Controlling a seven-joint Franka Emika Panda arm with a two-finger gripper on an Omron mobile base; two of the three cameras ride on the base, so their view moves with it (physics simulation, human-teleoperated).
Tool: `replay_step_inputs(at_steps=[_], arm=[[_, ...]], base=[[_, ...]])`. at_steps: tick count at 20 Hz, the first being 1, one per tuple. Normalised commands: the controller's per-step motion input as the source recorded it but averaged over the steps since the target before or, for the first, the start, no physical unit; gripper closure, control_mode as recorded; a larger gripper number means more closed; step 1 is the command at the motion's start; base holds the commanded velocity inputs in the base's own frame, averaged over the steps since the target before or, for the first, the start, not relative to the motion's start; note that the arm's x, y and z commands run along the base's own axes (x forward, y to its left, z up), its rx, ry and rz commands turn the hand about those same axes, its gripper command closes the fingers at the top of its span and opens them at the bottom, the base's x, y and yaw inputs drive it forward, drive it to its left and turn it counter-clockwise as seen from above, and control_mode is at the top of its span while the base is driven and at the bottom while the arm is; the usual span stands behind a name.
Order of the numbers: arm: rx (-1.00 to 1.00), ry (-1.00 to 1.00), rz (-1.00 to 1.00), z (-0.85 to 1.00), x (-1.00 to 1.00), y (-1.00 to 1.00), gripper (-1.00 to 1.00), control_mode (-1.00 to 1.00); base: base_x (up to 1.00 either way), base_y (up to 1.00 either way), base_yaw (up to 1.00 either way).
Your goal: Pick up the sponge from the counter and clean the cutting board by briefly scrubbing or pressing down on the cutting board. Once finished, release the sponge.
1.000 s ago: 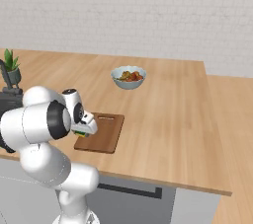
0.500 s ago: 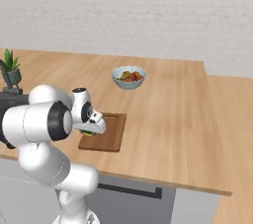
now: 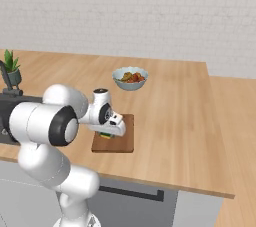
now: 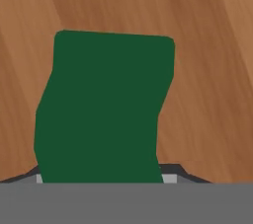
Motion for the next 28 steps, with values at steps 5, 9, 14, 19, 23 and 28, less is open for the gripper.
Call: replay_step_inputs(at_steps=[5,9,14,19,23,28], arm=[[0.01,0.0,0.0,0.0,0.0,-0.63,1.0,-1.0],[0.0,0.0,0.0,-0.03,0.0,-0.77,1.0,-1.0],[0.0,0.0,0.0,0.0,0.0,-0.7,1.0,-1.0],[0.0,0.0,0.0,-0.22,-0.32,-0.39,1.0,-1.0],[0.0,0.0,0.0,-0.28,-0.31,0.03,1.0,-1.0],[0.0,0.02,0.0,-0.26,-0.35,0.08,1.0,-1.0]], base=[[0.0,0.0,0.0],[0.0,0.0,0.0],[0.0,0.0,0.0],[0.0,0.0,0.0],[0.0,0.0,0.0],[0.0,0.0,0.0]])
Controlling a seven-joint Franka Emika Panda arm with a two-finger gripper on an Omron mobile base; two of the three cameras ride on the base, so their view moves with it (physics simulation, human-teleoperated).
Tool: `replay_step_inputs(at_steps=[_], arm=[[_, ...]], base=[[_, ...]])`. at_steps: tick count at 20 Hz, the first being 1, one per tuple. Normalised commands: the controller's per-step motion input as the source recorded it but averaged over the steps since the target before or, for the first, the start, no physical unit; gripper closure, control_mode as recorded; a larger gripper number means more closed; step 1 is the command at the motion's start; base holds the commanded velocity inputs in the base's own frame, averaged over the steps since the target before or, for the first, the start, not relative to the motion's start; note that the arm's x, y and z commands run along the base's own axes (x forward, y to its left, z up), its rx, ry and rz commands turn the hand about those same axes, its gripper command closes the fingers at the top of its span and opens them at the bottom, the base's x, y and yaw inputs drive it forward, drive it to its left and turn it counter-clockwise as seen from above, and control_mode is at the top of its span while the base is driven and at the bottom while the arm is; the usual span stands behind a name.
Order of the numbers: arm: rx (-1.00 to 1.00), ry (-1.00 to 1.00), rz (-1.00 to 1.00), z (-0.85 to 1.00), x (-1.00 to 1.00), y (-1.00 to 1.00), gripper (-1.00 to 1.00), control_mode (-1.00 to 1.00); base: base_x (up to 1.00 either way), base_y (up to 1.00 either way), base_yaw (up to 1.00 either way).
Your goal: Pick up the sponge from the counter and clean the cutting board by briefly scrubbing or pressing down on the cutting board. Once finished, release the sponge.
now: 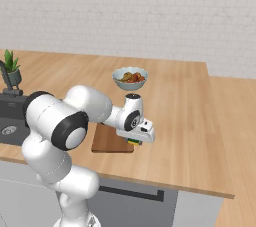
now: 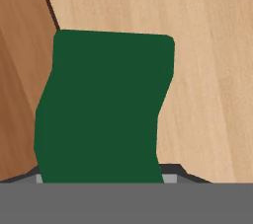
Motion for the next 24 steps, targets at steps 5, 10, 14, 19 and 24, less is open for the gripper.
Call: replay_step_inputs(at_steps=[5,10,14,19,24], arm=[[0.0,0.04,0.0,-0.29,-0.7,0.0,1.0,-1.0],[0.0,0.0,0.0,0.0,-0.54,0.1,1.0,-1.0],[0.0,0.0,0.0,-0.02,0.06,0.63,1.0,-1.0],[0.0,0.03,0.0,-0.08,0.2,0.79,1.0,-1.0],[0.0,0.09,0.0,-0.08,0.0,0.87,1.0,-1.0]], base=[[0.0,0.0,0.0],[0.0,0.0,0.0],[0.0,0.0,0.0],[0.0,0.0,0.0],[0.0,0.0,0.0]])
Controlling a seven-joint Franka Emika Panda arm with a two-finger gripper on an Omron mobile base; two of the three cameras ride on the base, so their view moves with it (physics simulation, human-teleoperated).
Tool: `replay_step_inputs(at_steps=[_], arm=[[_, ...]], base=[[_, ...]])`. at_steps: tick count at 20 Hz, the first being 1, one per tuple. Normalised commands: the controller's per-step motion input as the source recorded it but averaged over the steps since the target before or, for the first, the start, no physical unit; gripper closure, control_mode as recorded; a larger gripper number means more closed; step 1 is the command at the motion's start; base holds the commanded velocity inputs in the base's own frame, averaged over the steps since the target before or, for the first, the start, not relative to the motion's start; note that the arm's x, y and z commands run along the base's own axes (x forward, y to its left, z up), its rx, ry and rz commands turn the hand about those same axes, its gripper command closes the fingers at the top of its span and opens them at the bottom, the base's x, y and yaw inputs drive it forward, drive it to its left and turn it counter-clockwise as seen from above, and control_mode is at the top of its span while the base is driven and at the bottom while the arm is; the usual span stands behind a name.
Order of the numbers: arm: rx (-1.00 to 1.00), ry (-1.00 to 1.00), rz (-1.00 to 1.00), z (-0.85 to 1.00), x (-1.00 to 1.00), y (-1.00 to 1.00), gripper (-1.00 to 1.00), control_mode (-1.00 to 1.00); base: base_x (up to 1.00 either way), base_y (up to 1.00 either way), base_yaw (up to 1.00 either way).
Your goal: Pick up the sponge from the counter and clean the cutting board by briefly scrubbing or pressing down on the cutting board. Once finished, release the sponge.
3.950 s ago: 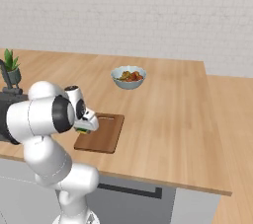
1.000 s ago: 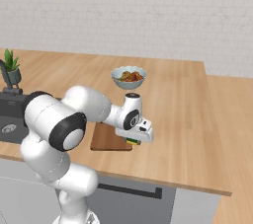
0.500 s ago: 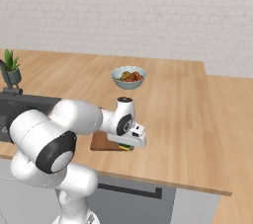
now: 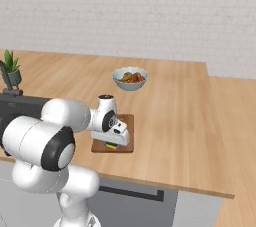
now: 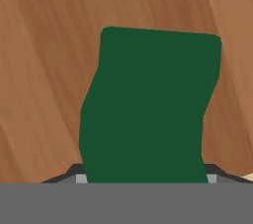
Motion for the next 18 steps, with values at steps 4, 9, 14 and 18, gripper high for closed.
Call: replay_step_inputs(at_steps=[4,9,14,18], arm=[[0.0,0.07,0.02,0.0,-0.08,0.98,1.0,-1.0],[0.0,0.07,0.02,-0.01,-0.11,0.98,1.0,-1.0],[-0.01,0.07,0.01,-0.13,0.13,0.27,1.0,-1.0],[0.0,0.06,-0.03,0.0,0.38,-0.29,1.0,-1.0]], base=[[0.0,0.0,0.0],[0.0,0.0,0.0],[0.0,0.0,0.0],[0.0,0.0,0.0]])
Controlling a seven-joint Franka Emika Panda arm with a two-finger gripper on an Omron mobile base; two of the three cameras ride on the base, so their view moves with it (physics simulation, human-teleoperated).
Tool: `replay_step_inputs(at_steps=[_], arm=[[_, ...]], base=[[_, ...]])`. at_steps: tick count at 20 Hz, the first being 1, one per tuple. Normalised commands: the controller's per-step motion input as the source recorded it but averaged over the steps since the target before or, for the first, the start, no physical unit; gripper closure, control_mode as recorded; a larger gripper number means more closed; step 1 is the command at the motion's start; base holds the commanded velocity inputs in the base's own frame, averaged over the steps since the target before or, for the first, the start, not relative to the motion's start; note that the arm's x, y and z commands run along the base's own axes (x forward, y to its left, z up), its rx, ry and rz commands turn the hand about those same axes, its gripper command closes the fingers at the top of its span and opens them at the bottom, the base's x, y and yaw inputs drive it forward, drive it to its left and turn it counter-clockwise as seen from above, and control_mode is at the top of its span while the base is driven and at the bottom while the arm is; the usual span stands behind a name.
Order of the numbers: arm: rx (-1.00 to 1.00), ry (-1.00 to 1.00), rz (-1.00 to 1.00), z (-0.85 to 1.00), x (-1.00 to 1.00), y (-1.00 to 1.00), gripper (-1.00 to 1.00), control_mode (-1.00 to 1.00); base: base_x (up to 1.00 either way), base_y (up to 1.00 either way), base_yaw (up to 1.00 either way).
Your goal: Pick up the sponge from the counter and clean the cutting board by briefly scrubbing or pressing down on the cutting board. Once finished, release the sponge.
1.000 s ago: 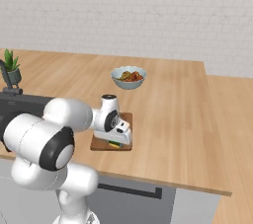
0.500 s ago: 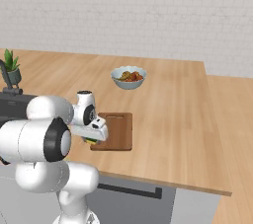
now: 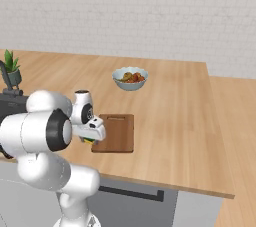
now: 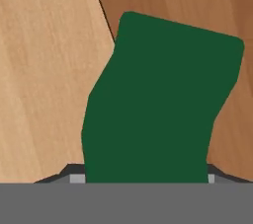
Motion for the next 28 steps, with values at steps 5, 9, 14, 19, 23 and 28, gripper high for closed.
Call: replay_step_inputs(at_steps=[5,9,14,19,23,28], arm=[[0.0,0.04,0.0,-0.15,-0.59,-0.6,1.0,-1.0],[-0.03,0.01,0.0,-0.39,-0.48,-0.05,1.0,-1.0],[-0.1,0.08,0.03,-0.57,-0.03,0.36,1.0,-1.0],[-0.04,0.09,0.06,-0.41,-0.57,0.05,1.0,-1.0],[0.0,0.0,0.01,-0.06,-0.96,-0.04,1.0,-1.0],[0.0,0.01,0.0,-0.17,-0.55,-0.04,1.0,-1.0]], base=[[0.0,0.0,0.0],[0.0,0.0,0.0],[0.0,0.0,0.0],[0.0,0.0,0.0],[0.0,0.0,0.0],[0.0,0.0,0.0]])
